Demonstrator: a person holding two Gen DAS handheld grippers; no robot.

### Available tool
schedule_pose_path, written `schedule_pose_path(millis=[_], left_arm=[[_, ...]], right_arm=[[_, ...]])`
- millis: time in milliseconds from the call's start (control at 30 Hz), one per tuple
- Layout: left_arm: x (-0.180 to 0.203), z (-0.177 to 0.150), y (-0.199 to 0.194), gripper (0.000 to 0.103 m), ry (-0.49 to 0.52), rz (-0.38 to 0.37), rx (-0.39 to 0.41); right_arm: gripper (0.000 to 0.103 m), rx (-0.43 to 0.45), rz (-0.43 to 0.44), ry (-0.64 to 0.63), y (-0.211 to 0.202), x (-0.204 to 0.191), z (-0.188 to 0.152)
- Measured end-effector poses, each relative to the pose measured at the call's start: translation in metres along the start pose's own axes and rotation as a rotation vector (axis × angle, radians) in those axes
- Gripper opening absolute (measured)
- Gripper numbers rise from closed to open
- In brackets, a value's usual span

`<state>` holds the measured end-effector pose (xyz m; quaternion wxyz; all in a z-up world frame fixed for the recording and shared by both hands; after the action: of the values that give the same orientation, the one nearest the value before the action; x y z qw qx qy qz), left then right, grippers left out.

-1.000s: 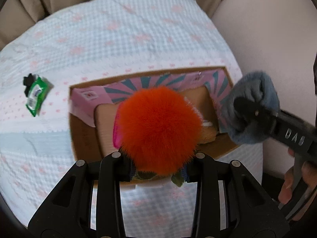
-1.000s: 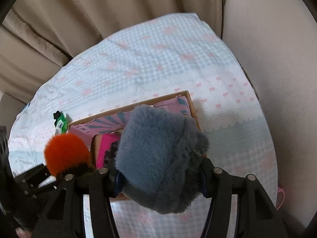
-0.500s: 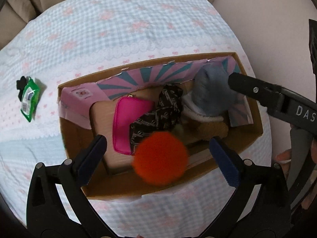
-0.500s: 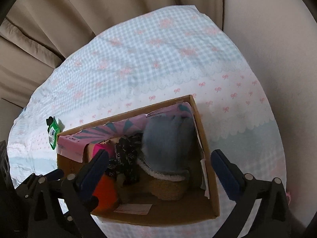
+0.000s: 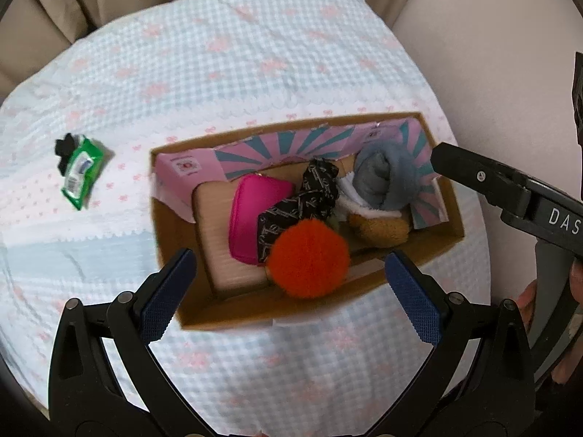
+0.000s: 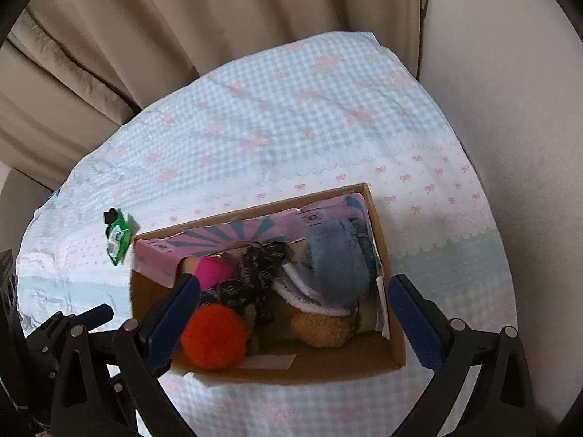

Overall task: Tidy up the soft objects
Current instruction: 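Open both tools to drop the pompom and sock into the box, then move both tools toward the green wipes pack and black item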

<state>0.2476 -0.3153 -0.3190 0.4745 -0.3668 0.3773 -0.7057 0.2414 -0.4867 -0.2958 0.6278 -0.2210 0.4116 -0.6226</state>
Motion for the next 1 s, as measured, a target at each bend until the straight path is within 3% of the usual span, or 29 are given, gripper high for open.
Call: schedule_pose_path(millis=[500, 1000], left_arm=[[-0.026, -0.017, -0.139, 0.103, -0.063, 0.023, 0.221], [-0.107, -0.067, -0.268, 0.103, -0.176, 0.202, 0.447]], right_arm=[[0.102, 0.200, 0.039, -0.116, -0.124, -0.064, -0.007], [0.102, 0.349, 0.109, -0.230, -0.202, -0.150, -0.041]])
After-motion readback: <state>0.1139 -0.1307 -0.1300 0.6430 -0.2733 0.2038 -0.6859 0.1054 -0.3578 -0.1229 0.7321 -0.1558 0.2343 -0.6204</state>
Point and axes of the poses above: each gripper's, at about its wrist camera, not at the fingertips, and y roughly the way its jaws point, x to its right, z to its top, the point moved 1 cm from there along y, roughly the way its jaws point, and after that the axes turned 8 degrees about x, right-handed, at the moved point
